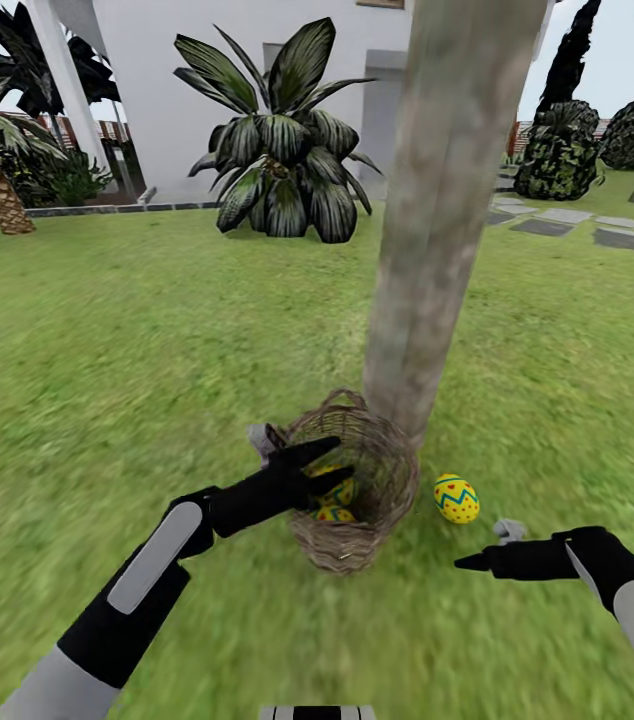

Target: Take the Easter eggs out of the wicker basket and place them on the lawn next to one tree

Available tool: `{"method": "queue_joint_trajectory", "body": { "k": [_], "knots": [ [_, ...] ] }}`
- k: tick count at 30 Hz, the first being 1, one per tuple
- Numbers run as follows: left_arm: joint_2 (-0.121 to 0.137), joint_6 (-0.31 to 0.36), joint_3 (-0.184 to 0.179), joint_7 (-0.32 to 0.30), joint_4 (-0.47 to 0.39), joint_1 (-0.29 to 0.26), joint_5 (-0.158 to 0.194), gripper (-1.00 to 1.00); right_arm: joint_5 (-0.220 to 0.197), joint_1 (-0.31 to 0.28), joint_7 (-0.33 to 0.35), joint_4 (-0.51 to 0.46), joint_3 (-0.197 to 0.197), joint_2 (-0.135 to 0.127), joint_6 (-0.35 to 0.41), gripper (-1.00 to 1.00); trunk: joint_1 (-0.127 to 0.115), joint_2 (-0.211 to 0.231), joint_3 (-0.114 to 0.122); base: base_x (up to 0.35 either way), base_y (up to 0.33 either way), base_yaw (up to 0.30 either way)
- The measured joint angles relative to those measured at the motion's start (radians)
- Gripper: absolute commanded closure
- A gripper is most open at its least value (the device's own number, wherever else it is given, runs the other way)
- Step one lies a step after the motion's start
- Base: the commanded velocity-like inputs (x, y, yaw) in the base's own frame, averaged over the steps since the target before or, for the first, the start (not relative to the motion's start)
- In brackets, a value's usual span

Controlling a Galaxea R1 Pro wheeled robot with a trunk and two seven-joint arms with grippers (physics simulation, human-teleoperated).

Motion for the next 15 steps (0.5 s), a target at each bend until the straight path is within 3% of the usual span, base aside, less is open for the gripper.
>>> {"method": "queue_joint_trajectory", "body": {
  "k": [3, 6, 8, 10, 15],
  "knots": [
    [0.088, 0.04, 0.063, -0.09, 0.0, 0.0, 0.048, -1.0, 0.002, 0.0, -0.055, -0.003, 0.0, 0.001, -0.003, -1.0, 0.0, 0.0, 0.0, 0.0, 0.041, 0.0],
    [0.147, 0.048, 0.086, -0.19, 0.0, 0.0, 0.059, -1.0, 0.002, 0.0, -0.103, -0.002, 0.001, 0.003, -0.018, -1.0, 0.0, 0.0, 0.0, 0.0, 0.01, 0.0],
    [0.198, 0.05, 0.091, -0.291, 0.0, 0.001, 0.061, -1.0, 0.002, 0.0, -0.12, -0.004, 0.0, 0.002, -0.025, -1.0, 0.0, 0.0, 0.0, 0.0, 0.002, 0.0],
    [0.217, 0.049, 0.092, -0.346, 0.002, 0.011, 0.061, -1.0, 0.001, 0.0, -0.123, -0.006, 0.0, 0.001, -0.023, -1.0, -0.001, 0.0, 0.004, 0.0, 0.0, 0.0],
    [0.218, 0.05, 0.093, -0.373, 0.007, 0.018, 0.061, -1.0, 0.002, 0.0, -0.123, -0.006, 0.001, -0.003, -0.012, -1.0, -0.003, 0.001, 0.023, 0.0, 0.0, 0.0]
  ]
}}
